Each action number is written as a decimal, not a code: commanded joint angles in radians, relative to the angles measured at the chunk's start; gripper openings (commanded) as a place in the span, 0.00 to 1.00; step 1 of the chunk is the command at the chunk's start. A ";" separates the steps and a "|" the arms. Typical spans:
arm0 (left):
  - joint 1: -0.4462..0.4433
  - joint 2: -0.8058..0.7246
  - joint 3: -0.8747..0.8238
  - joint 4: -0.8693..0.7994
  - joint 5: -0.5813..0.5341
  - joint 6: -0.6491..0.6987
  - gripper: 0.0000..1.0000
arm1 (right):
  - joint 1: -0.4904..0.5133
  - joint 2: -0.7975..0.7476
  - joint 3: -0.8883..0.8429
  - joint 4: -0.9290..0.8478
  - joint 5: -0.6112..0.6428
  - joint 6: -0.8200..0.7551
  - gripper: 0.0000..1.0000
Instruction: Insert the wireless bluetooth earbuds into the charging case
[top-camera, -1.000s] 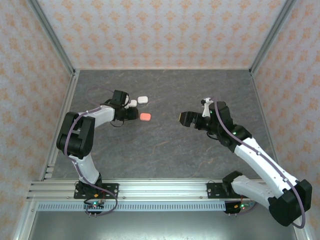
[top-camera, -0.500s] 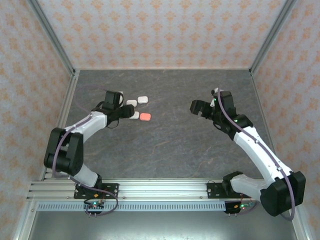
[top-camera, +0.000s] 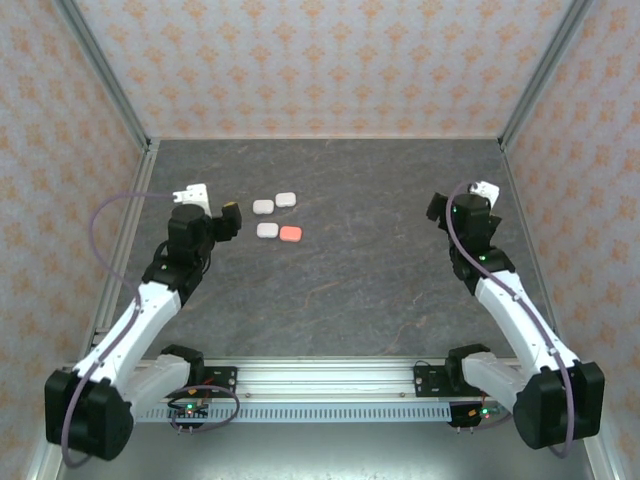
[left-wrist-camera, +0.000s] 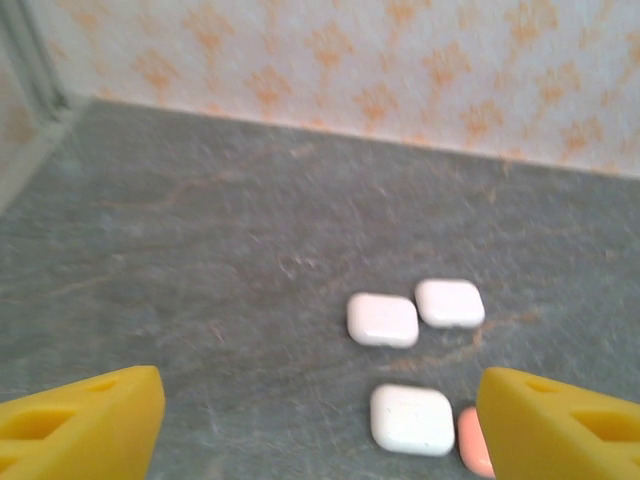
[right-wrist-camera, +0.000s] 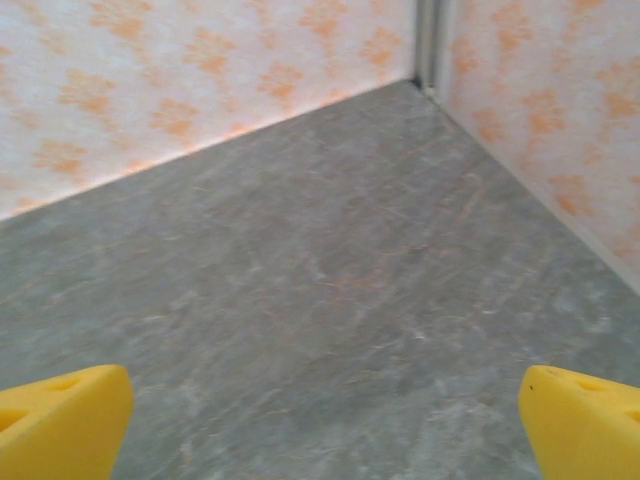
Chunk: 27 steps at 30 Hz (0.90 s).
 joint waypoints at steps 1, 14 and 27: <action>0.009 -0.093 -0.042 0.057 -0.110 0.051 0.85 | -0.004 0.043 -0.037 0.095 0.120 -0.064 0.99; 0.009 -0.252 -0.104 0.214 -0.045 0.077 1.00 | -0.005 0.369 -0.311 0.823 0.088 -0.232 0.99; 0.008 -0.051 -0.096 0.222 -0.063 0.143 1.00 | -0.135 0.513 -0.317 0.934 -0.155 -0.165 0.99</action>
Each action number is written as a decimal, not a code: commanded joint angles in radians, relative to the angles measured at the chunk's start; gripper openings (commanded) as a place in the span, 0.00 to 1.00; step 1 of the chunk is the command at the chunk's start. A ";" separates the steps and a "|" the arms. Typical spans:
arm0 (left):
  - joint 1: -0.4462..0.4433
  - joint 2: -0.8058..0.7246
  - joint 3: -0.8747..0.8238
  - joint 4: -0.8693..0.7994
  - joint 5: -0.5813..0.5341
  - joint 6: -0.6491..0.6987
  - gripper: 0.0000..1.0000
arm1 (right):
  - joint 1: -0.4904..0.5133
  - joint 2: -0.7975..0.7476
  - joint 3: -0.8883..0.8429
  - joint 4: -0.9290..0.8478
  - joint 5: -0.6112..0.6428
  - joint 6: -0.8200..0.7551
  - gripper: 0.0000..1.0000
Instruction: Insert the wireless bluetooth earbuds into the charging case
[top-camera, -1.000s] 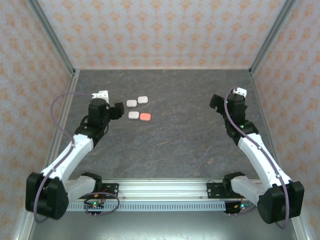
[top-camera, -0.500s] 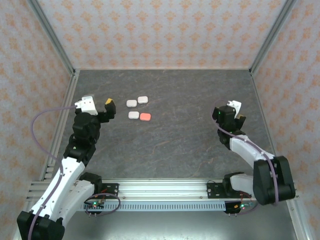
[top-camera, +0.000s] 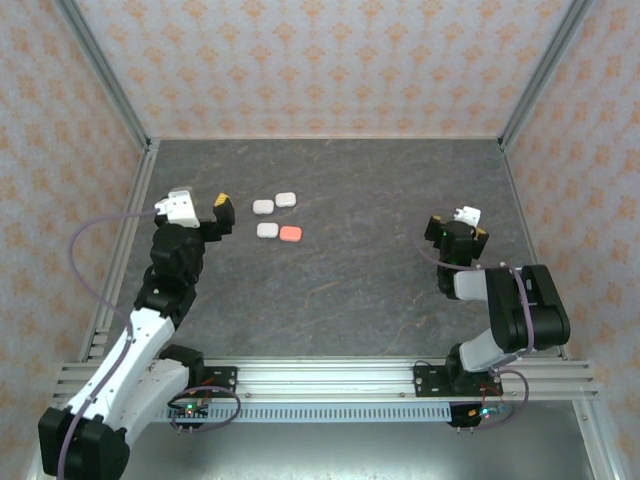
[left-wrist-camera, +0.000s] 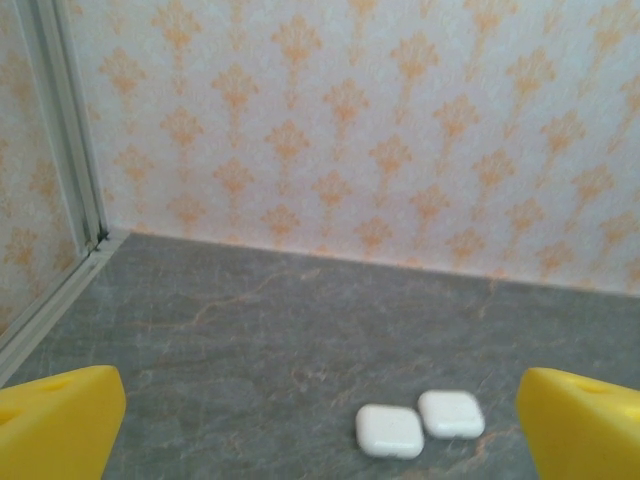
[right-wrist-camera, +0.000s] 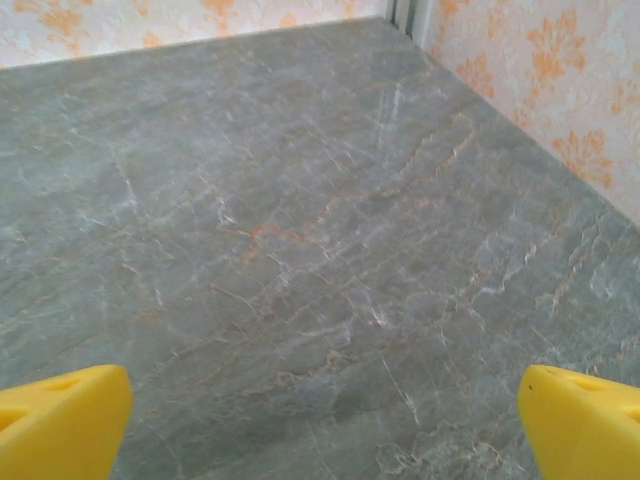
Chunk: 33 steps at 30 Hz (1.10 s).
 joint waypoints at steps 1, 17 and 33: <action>0.009 0.106 0.016 -0.014 -0.045 0.051 1.00 | -0.012 0.005 0.011 0.030 -0.087 0.024 0.99; 0.033 0.514 -0.087 0.291 -0.070 0.133 1.00 | -0.012 0.003 0.019 0.008 -0.088 0.024 0.99; 0.181 0.662 -0.199 0.661 0.146 0.078 1.00 | -0.013 0.003 0.020 0.005 -0.089 0.024 0.99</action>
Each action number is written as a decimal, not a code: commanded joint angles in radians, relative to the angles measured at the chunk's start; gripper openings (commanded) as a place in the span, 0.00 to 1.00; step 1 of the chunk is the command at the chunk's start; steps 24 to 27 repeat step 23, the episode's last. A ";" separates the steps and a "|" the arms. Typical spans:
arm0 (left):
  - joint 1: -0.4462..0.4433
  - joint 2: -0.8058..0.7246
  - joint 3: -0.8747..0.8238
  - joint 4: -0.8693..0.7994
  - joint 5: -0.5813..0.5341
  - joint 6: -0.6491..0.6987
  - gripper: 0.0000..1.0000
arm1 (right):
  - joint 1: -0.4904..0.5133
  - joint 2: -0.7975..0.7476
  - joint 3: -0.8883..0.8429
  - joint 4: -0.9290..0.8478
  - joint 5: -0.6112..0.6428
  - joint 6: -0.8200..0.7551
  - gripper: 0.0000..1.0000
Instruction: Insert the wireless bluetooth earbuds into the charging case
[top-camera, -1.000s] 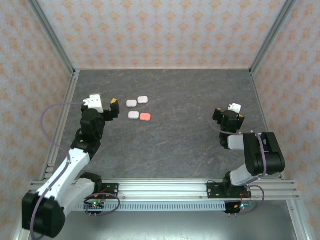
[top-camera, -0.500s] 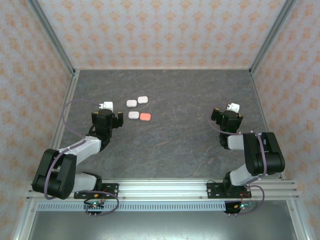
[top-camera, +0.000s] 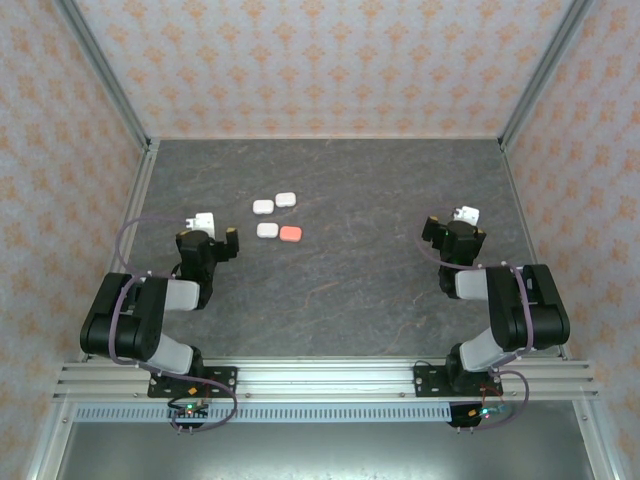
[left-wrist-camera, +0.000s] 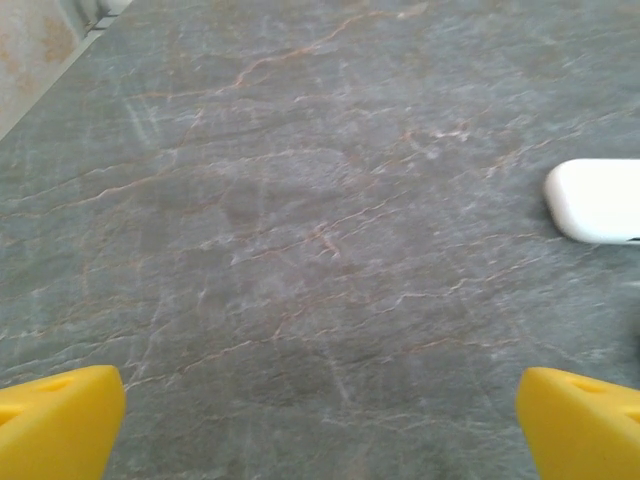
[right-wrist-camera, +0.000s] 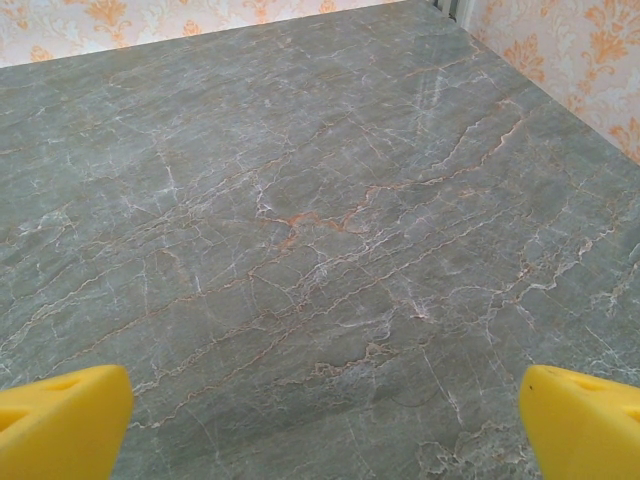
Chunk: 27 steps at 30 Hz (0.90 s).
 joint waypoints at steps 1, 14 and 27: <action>0.025 0.009 0.078 -0.015 0.035 -0.033 1.00 | -0.004 0.001 0.017 0.006 -0.008 0.016 0.99; 0.003 0.015 0.104 -0.068 0.004 -0.012 1.00 | -0.002 -0.002 0.016 0.009 -0.010 0.011 0.99; -0.004 0.015 0.106 -0.069 -0.009 -0.010 1.00 | -0.003 -0.003 0.017 0.005 -0.010 0.012 0.99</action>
